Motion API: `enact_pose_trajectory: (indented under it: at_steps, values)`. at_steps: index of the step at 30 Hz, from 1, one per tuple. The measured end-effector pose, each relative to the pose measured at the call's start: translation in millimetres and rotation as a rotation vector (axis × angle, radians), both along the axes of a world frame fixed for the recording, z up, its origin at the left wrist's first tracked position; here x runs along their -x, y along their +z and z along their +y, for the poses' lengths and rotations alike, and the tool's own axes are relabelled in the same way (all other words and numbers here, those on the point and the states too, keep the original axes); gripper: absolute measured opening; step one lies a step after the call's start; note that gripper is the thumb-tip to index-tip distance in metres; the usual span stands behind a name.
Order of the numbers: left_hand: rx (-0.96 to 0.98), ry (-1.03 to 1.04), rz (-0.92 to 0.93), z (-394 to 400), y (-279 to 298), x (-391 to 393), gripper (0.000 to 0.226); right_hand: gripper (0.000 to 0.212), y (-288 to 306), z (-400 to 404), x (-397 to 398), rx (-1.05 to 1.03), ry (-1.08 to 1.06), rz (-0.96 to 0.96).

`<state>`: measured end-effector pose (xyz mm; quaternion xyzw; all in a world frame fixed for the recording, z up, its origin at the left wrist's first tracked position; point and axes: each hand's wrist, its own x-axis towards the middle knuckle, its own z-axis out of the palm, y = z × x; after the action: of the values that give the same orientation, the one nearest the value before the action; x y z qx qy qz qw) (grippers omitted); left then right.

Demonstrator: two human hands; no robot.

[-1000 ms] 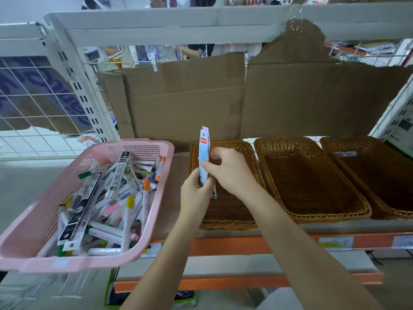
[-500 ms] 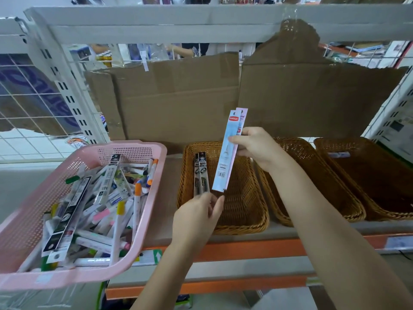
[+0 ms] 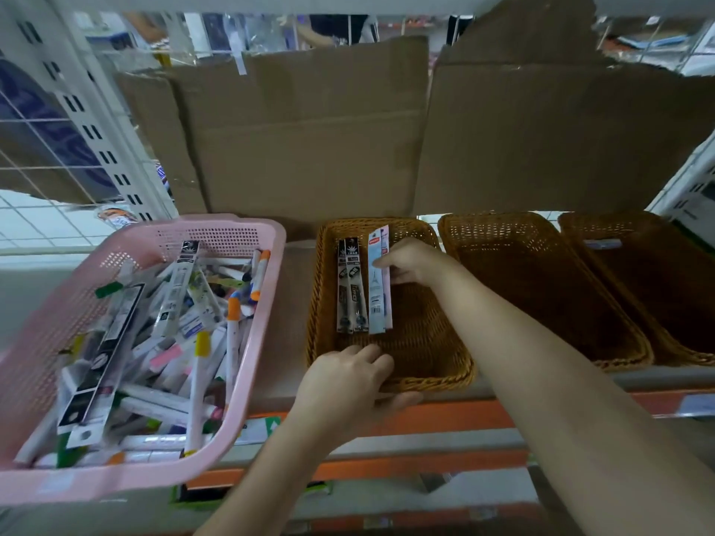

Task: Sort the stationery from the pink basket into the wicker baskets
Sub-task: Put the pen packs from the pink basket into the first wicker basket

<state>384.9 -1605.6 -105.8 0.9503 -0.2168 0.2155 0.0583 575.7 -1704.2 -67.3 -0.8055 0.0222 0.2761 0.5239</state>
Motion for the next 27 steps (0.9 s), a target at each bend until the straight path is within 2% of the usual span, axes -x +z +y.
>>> enact_pose_trajectory:
  at_steps: [7, 15, 27]
  values:
    - [-0.009, 0.039, -0.029, -2.6, -1.8, 0.1, 0.051, 0.028, -9.1, 9.8, -14.1, 0.037, -0.019, 0.022]
    - [-0.003, 0.059, -0.039, -2.5, -4.7, -1.1, 0.051, 0.033, -24.7, 15.1, -25.3, 0.192, 0.013, -0.091]
    - [0.013, 0.065, -0.026, -3.6, -3.9, -0.7, 0.051, 0.023, -4.2, 0.0, -19.5, 0.126, -0.033, -0.026]
